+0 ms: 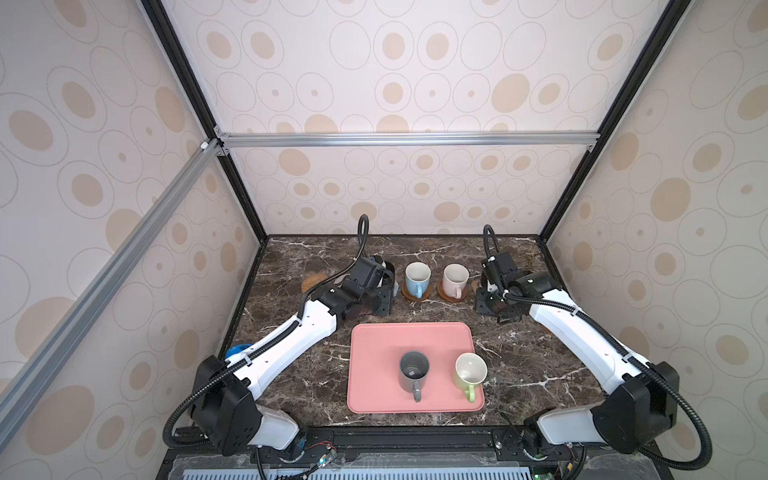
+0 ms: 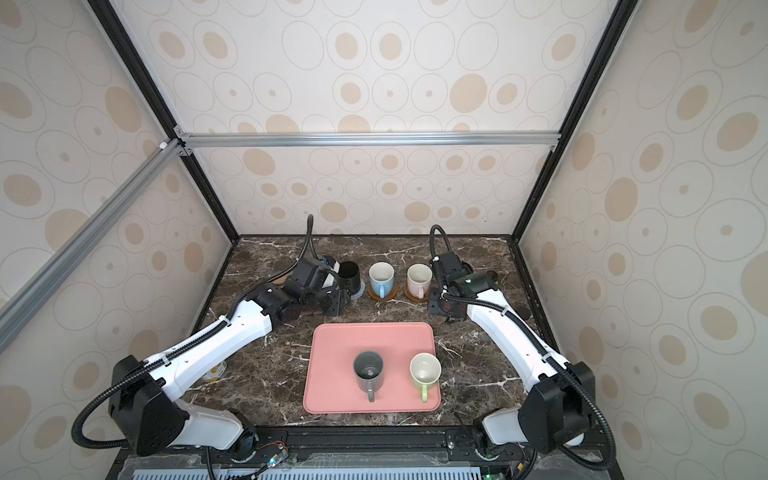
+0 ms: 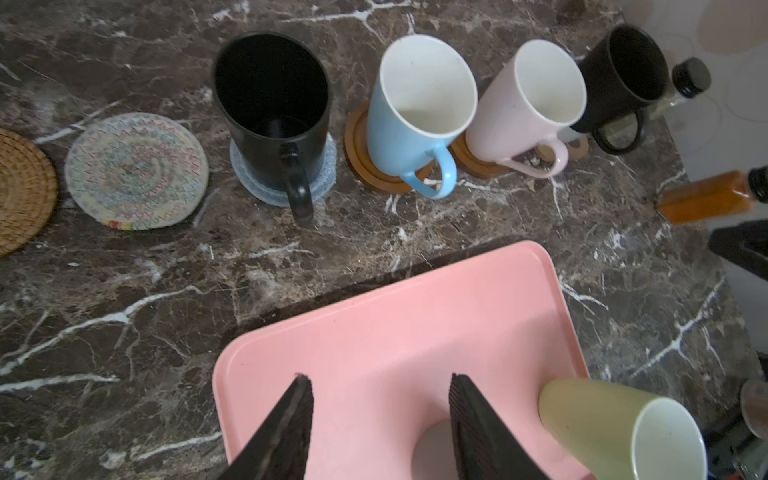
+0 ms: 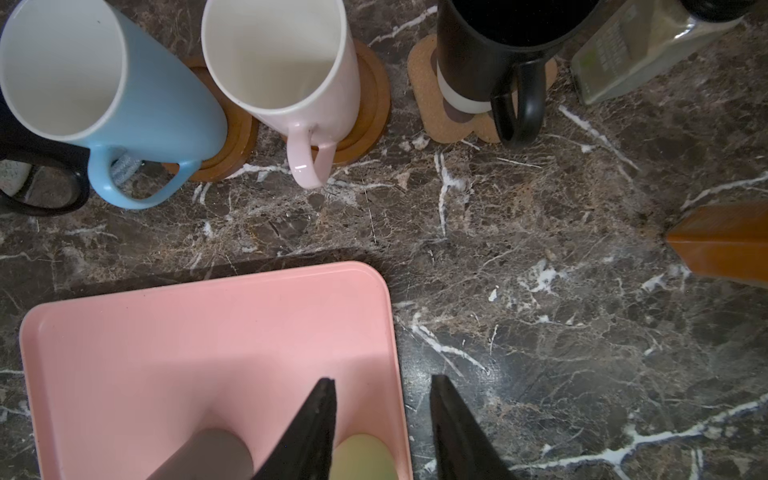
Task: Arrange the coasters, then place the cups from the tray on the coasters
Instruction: 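Open the left gripper and move it back over the grey mug on the tray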
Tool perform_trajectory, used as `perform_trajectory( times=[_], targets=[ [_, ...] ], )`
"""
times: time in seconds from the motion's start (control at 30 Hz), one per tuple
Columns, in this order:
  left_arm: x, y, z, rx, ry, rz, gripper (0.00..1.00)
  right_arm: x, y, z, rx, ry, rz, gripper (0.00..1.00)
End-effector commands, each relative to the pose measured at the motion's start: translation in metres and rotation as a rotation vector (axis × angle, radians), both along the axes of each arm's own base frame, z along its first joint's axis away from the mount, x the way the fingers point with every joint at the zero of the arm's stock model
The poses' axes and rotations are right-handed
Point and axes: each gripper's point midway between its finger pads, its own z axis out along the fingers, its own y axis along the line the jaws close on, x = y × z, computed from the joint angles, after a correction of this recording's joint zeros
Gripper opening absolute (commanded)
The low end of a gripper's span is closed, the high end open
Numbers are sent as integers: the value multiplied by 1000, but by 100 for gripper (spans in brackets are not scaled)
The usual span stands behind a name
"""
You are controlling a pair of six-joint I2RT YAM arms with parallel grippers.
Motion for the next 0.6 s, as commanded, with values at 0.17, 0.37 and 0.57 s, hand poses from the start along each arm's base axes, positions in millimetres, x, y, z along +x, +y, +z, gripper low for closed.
perform_trajectory(
  times=[0.17,0.37,0.57],
  targets=[
    [-59,-16,9,-40,85,-168,56,6,-1,7,-13,-4,11,41],
    [-100,-33,-7,-41,161,-316,59,9,-2,11,-16,-14,14,41],
    [-132,-49,-24,20,213,-426,60,11,0,12,-19,-13,26,41]
  ],
)
